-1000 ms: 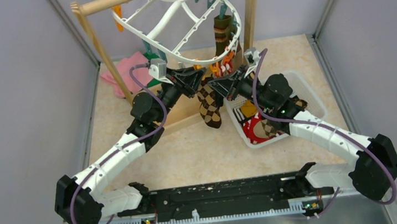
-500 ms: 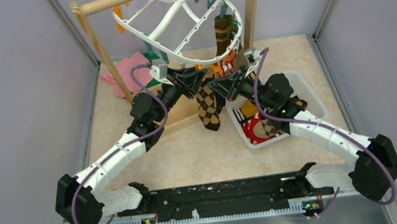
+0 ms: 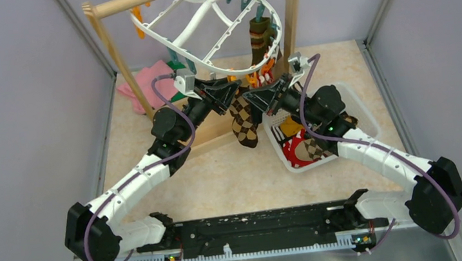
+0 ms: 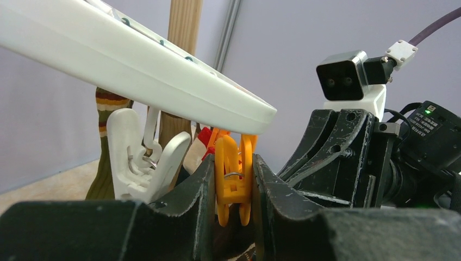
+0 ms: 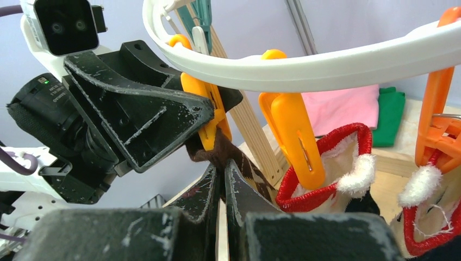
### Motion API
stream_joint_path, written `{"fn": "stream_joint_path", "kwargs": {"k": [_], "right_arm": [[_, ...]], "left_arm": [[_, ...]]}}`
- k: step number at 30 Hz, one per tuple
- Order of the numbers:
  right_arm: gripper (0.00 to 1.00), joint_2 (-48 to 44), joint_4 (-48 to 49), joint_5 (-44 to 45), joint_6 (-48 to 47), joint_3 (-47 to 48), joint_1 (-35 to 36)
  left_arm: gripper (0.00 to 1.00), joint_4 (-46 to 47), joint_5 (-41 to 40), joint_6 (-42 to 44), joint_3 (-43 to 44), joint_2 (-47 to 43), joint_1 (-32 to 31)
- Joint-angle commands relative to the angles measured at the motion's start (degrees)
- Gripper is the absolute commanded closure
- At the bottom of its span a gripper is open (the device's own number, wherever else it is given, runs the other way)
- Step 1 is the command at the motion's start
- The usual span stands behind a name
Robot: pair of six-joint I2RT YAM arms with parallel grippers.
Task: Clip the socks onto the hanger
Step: Clamp the sock onto the hanger.
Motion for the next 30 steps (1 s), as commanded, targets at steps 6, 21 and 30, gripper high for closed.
{"fn": "stream_joint_path", "kwargs": {"k": [6,21,30], "right_arm": [[1.00,-0.46,3.08,-4.49,1.48,1.23,-1.22],[1.00,-0.09,5.47,-4.80,2.67,1.56,-1.97],[1.00,1.51,7.29,-5.17,4.13,1.65,-2.71]], "left_arm": [[1.00,1.78,6.80,0.31,-1.82,0.15,-0.25],[1.00,3.84,9.73,-0.63,-2.60,0.85,0.21],[1.00,4.46,10.85,-1.53,-2.55,1.10,0.25]]}}
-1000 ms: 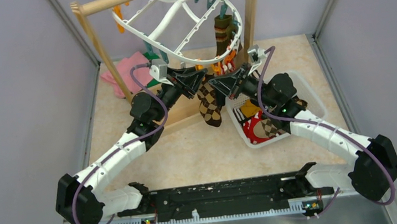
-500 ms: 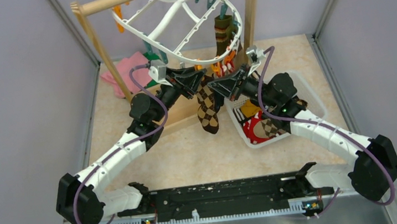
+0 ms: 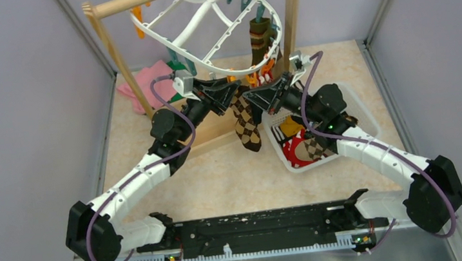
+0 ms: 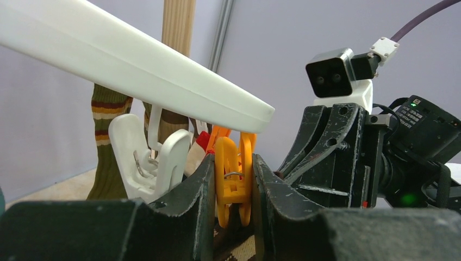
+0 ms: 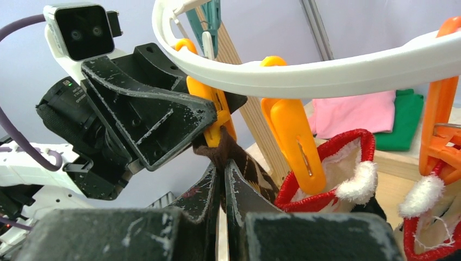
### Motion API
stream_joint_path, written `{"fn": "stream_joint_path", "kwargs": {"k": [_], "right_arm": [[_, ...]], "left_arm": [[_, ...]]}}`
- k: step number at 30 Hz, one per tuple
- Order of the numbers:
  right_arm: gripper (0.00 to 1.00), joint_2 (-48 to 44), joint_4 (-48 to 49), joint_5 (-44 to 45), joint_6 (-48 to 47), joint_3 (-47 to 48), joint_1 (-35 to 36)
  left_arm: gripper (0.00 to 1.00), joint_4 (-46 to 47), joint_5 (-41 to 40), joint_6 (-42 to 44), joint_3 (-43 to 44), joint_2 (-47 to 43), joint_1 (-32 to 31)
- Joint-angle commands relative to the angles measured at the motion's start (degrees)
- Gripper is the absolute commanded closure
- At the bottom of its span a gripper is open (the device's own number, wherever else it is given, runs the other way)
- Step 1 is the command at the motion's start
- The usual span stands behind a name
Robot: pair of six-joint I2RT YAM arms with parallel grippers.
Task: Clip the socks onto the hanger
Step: Clamp the sock onto the hanger.
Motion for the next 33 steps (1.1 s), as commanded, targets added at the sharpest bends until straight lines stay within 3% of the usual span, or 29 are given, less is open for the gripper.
{"fn": "stream_joint_path", "kwargs": {"k": [1,5,13,17,26,33], "right_arm": [[1.00,1.01,4.82,-1.04,1.59,1.66,-1.01],[1.00,1.35,5.36,-1.43,2.05,1.57,-1.17],[1.00,0.99,5.53,-1.42,2.29,1.21,-1.52],[1.00,0.88,5.50,-1.48,2.51,1.21,-1.75],[1.00,1.45,6.30,-1.93,3.20,1.04,-1.92],[1.00,0.83,5.98,-1.37,2.85,0.46,-2.39]], "left_arm": [[1.00,0.71,8.22,-1.41,-1.47,0.59,-0.82],[0.99,0.63,8.31,-1.80,-1.32,0.74,-0.86],[0.79,0.00,7.74,-2.60,-1.22,0.69,-0.57],[0.74,-0.11,7.92,-3.04,-1.13,0.72,-0.41],[0.35,-1.17,7.70,-3.75,-0.75,0.58,-0.18],[0.18,-2.28,7.86,-4.15,-1.02,-1.06,-0.03]]}}
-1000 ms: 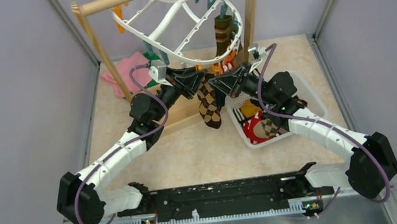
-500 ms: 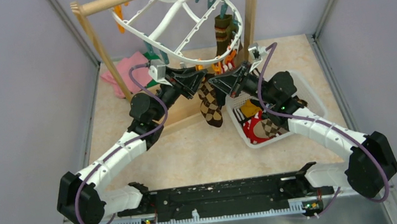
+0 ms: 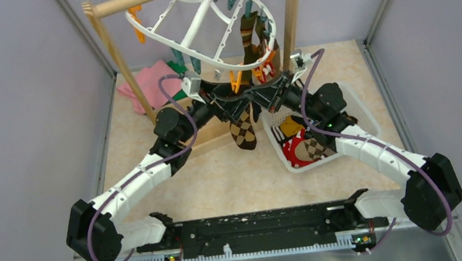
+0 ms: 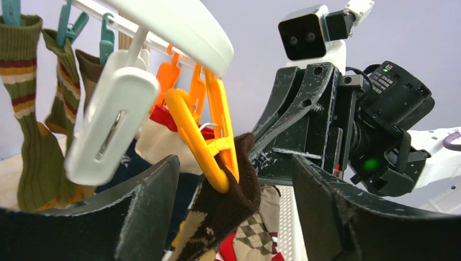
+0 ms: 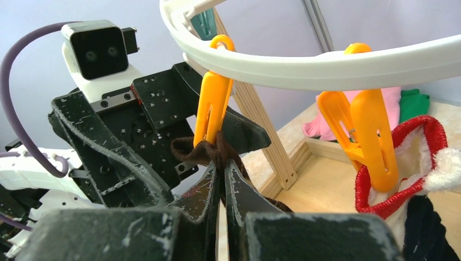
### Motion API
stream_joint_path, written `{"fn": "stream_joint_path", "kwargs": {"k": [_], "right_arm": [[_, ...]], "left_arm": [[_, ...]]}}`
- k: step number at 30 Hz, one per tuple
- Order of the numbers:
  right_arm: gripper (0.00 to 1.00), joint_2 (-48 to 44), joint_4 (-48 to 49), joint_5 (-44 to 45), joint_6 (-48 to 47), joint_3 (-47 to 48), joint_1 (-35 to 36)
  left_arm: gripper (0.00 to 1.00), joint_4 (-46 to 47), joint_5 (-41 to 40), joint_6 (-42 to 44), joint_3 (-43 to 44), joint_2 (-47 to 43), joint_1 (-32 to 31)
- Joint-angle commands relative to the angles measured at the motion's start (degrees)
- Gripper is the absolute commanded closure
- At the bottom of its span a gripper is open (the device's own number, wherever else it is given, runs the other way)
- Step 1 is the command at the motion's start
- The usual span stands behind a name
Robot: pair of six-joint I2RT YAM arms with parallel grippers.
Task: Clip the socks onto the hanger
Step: Clamp the sock onto the hanger.
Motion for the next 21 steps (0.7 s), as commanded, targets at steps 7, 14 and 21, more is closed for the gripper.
{"fn": "stream_joint_path", "kwargs": {"k": [7,14,21], "right_arm": [[1.00,-2.81,0.07,1.75,-2.21,-0.45,-1.76],[1.00,-3.47,-1.66,2.67,-4.24,-0.46,-2.57],[1.00,-4.81,-3.66,3.95,-6.35,-0.76,-3.55]], "left_arm": [[0.06,-4.11,-1.03,0.26,-2.59,-7.00,0.00],[0.05,-11.11,-4.79,3.20,-4.83,-13.10,0.01],[0.06,-15.26,-7.15,7.69,-8.05,-18.10,0.06]]}}
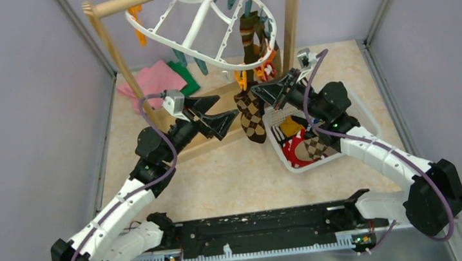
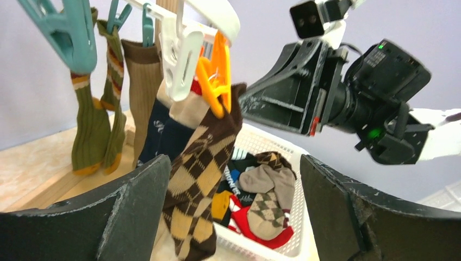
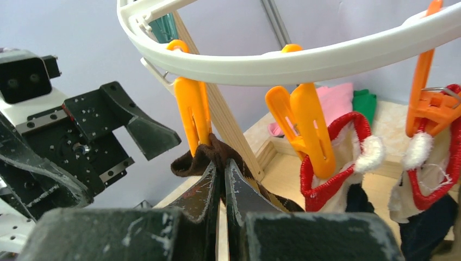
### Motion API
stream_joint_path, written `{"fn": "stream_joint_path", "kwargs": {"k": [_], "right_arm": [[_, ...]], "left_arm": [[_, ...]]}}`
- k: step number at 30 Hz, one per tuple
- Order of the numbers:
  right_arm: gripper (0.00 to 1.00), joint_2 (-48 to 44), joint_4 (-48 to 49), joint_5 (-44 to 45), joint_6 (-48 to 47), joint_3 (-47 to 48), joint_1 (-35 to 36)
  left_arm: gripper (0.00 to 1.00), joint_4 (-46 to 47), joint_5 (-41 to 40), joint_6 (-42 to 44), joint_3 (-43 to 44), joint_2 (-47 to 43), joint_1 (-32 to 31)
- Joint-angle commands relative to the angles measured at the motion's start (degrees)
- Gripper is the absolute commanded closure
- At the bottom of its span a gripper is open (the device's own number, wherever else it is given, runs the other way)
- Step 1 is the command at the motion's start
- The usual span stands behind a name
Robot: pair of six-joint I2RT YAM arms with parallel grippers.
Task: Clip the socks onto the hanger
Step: Clamp the sock onto the hanger.
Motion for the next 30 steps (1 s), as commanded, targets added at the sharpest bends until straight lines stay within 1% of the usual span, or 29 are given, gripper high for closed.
{"fn": "stream_joint_path", "kwargs": {"k": [1,8,11,14,16,19,21,24,26,28,30], "right_arm": [[1.00,-3.17,0.23,1.31,-2.31,-0.06,-1.20],[1.00,-4.76,-0.71,0.71,-2.69,-0.18,-1.95],[1.00,-4.86,-0.07,-1.42,-2.31,-0.24,-1.94],[1.00,-5.30,1.27,-2.90,-1.50,-0.87,-1.96],[1.00,-5.78,1.41,-3.18,-1.49,-1.32,-1.92],[1.00,-6.15,0.87,-3.29,-1.91,-1.64,-1.92],[1.00,-5.88,1.17,-3.75,-1.94,-1.87,-1.94],[1.00,-5.22,1.98,-4.49,-2.13,-1.94,-1.92],[1.00,-4.94,2.01,-4.75,-2.79,-1.83,-1.92],[1.00,-4.80,1.95,-4.75,-3.39,-1.78,-1.95],[1.00,-4.56,2.18,-4.68,-3.73,-1.97,-1.94]], "left_arm": [[0.07,-2.07,-2.28,3.74,-3.49,-2.86,0.06],[0.11,2.56,-0.50,4.89,-8.86,-3.38,0.03],[0.11,8.14,2.30,9.44,-11.18,-2.74,0.05],[0.11,15.83,4.97,14.97,-13.16,-1.24,-0.03],[0.11,19.03,5.12,16.15,-13.51,-0.35,-0.03],[0.11,20.51,4.91,16.12,-12.05,0.42,-0.03],[0.12,20.14,4.18,14.42,-10.45,0.92,-0.03],[0.14,17.91,2.73,8.95,-7.17,1.63,0.02],[0.13,13.30,3.96,5.39,-3.41,2.49,0.06],[0.12,5.56,5.40,1.62,1.34,3.87,0.06],[0.12,0.36,6.24,-1.77,5.42,4.93,0.04]]}}
